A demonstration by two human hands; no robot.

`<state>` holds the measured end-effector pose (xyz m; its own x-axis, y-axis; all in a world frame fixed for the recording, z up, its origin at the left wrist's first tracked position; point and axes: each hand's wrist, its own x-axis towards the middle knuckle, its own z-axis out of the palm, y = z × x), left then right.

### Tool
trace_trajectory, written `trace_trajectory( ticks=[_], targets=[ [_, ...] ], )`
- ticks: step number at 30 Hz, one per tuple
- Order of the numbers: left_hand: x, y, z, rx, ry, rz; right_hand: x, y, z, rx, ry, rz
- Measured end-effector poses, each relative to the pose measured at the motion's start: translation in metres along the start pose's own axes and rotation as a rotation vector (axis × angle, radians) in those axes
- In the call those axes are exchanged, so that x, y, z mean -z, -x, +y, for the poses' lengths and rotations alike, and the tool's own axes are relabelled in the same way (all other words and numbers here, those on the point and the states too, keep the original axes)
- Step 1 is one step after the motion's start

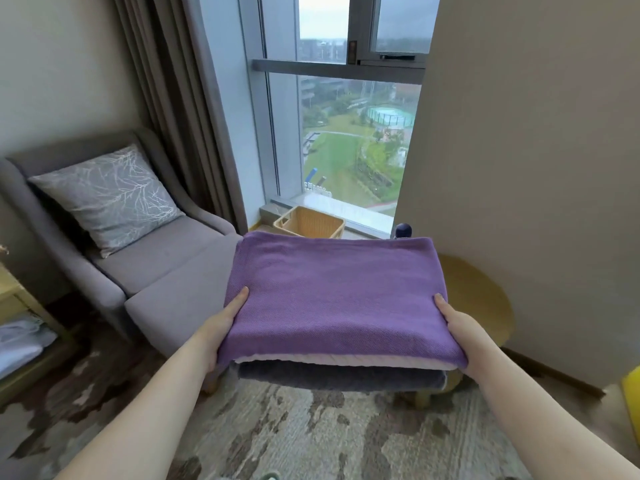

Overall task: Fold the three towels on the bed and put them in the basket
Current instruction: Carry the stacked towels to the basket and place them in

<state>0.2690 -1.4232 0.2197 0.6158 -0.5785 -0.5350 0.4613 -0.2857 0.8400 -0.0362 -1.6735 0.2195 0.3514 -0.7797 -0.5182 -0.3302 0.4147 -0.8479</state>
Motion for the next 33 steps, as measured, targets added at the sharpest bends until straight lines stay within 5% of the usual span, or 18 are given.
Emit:
trace_trajectory(
  ticks=[18, 33],
  targets=[
    [0.036, -0.342, 0.231, 0.023, -0.120, -0.068, -0.179, -0.291, -0.174, 0.048, -0.236, -0.022],
    [-0.088, -0.650, 0.399, -0.040, -0.016, -0.115, -0.199, -0.612, -0.380, 0.109, -0.273, -0.050]
  ],
)
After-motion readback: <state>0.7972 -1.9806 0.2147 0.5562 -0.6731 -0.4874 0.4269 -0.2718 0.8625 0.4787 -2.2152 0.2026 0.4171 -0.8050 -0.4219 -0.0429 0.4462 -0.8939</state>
